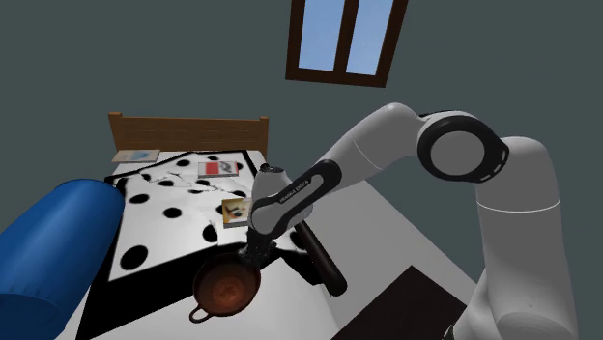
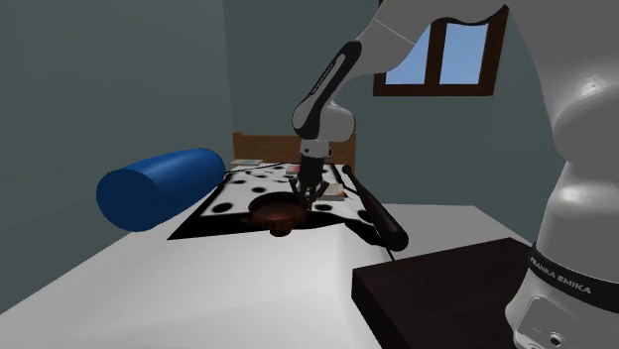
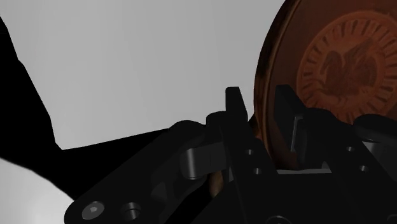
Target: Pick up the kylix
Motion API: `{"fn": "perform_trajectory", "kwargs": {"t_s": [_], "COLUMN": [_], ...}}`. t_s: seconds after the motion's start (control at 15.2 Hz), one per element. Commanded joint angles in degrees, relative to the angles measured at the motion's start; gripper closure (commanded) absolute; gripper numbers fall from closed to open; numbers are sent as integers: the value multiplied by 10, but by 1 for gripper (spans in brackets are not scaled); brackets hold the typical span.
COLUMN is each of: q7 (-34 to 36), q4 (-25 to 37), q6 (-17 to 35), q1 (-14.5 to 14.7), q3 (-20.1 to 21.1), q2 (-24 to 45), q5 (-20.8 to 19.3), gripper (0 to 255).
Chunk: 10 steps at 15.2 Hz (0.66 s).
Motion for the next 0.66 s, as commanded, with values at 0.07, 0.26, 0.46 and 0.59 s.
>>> {"fn": "perform_trajectory", "kwargs": {"t_s": [0.07,0.26,0.46,0.59], "q7": [3,5,7,8], "q4": [0,0,2,2], "q6": [-17,-35,-53,-54], "q1": [-1,-2,-3,-3], "q3": [1,1,2,2], "q2": [-18,-35,-52,-53], "q5": [0,1,1,1], "gripper": [255,255,255,255]}}
